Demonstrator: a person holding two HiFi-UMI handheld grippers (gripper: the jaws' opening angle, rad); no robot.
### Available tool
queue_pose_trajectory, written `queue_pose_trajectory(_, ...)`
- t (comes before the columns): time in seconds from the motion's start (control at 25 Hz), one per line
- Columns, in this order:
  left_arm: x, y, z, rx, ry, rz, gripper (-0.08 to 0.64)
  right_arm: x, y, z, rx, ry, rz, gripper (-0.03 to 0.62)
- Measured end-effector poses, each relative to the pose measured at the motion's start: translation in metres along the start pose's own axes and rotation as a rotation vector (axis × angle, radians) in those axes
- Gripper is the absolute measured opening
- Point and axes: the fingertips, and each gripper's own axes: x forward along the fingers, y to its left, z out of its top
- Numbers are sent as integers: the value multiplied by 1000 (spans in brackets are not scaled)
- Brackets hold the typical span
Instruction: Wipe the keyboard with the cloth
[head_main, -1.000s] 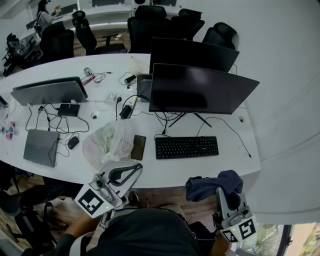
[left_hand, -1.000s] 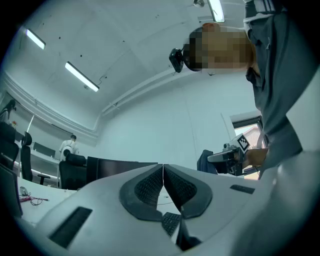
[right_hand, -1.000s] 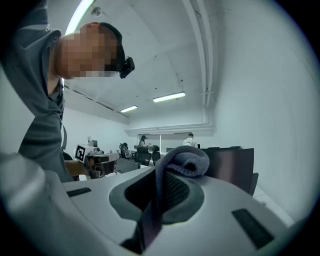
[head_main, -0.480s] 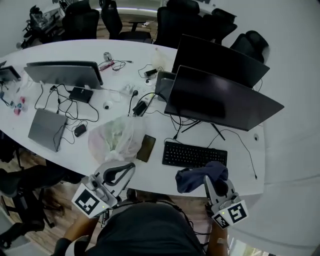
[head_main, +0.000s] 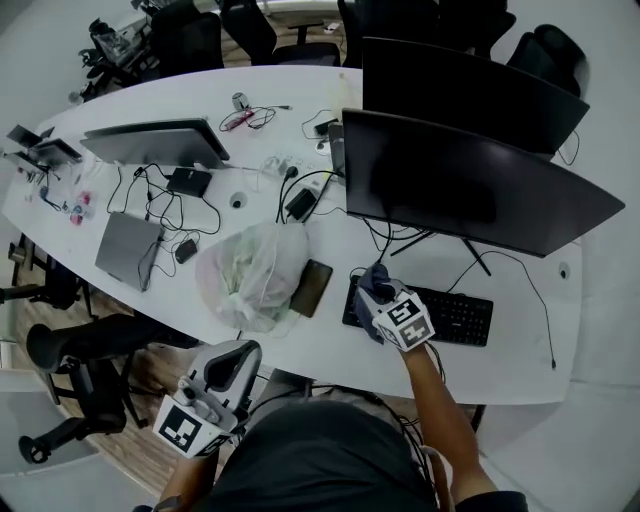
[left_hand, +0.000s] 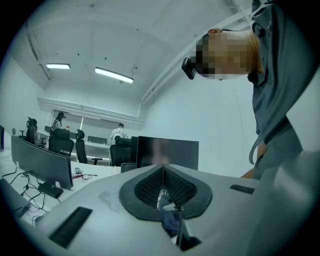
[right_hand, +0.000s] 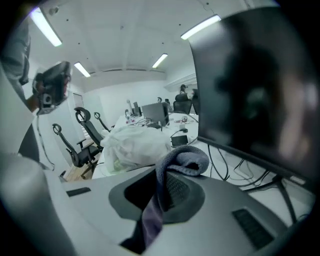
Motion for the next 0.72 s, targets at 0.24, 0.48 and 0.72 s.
queue_pose_trajectory(0.24, -4, 6, -6, -84, 19, 53, 8, 68, 25, -105, -93, 297, -9, 26)
queue_pose_trajectory(0.48, -7, 11, -25, -135, 27, 78, 8, 38, 72, -119, -105, 390, 90, 26)
queue_pose_trajectory(0.72, 12, 5, -18, -108, 27, 33, 8, 76, 13, -81, -125, 313, 3, 26)
